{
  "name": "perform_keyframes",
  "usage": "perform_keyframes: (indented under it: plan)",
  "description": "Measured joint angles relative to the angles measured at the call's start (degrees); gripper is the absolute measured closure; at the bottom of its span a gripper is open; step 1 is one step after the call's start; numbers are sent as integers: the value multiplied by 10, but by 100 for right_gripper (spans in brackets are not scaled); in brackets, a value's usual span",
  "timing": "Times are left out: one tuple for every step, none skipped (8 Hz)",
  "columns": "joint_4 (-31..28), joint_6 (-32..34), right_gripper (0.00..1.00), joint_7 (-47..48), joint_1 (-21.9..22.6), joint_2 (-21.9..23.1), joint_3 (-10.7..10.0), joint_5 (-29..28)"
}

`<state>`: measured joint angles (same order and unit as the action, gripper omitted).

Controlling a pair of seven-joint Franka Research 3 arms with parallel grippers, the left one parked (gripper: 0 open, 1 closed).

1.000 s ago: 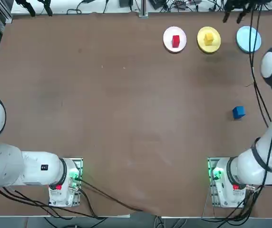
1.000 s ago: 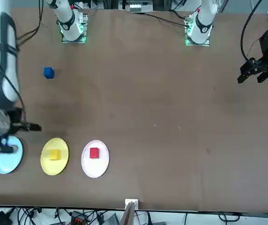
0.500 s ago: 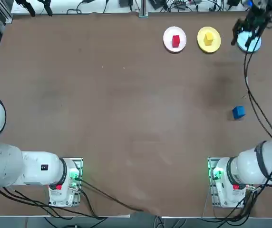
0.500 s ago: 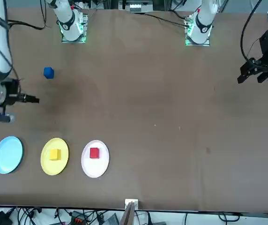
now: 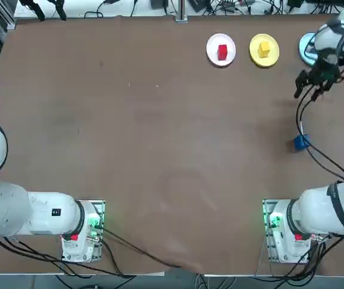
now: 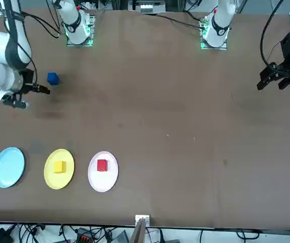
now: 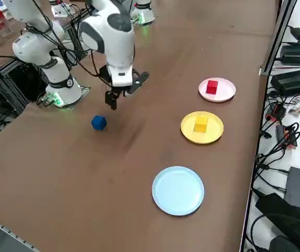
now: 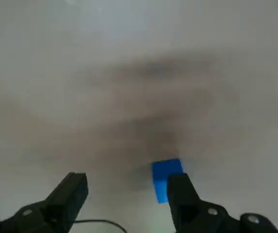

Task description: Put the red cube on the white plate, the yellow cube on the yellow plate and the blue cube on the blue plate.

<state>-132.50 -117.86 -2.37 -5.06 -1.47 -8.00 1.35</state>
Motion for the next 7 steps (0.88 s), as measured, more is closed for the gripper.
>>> perform_keyframes:
  plan:
    - [-35,-27,1,-7,-9,7,-1,14]
    - [-68,-53,1,-25,-20,12,-1,24]
    - [-101,-81,0,-60,-38,16,-1,26]
    - [-124,-103,0,-96,-65,19,-2,26]
    - [-138,-121,0,-119,-87,21,-3,27]
    - [-150,-138,0,-126,-94,21,-3,27]
    - [-163,-158,0,-126,-94,21,-2,27]
